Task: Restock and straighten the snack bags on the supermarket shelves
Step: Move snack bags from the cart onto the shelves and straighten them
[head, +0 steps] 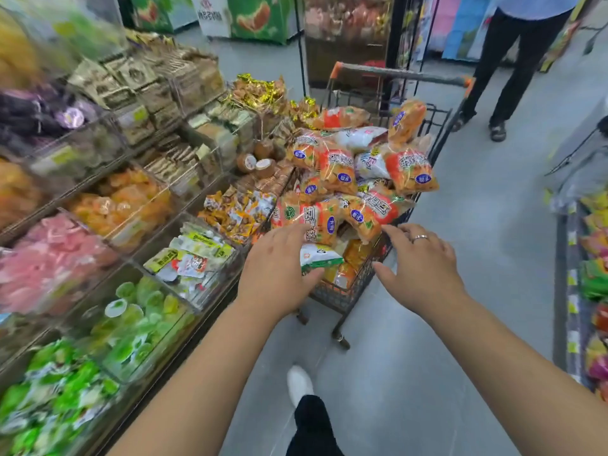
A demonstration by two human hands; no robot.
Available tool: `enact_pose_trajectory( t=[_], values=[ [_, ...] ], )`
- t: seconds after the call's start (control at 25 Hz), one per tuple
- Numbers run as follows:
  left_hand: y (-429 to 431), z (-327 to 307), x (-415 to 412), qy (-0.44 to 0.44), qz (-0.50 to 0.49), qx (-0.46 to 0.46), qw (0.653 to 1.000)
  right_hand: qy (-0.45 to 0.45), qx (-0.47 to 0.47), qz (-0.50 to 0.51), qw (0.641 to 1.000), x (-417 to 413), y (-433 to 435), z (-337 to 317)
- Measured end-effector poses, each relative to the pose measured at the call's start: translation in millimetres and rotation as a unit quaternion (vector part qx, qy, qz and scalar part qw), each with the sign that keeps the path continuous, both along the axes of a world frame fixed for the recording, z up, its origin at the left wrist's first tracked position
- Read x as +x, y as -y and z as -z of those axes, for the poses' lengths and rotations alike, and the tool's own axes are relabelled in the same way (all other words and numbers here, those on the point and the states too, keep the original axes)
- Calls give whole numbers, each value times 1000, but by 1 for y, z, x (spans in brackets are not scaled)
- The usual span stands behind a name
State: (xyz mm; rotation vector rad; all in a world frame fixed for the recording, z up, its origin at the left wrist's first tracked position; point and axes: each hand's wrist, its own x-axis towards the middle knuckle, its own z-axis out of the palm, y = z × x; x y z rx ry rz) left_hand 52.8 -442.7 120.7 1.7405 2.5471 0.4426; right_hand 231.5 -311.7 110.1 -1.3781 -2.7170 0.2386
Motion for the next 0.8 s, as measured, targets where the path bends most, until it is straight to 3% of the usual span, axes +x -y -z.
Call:
enact_pose_trajectory(
  t=[0.48,0.8],
  values=[
    [-158,67,-149,39,80,-149,985,87,-76,40,993,-116,-129,73],
    [-262,112,-192,54,104,-231,966,180,-126,-61,974,-154,-236,110]
  ],
)
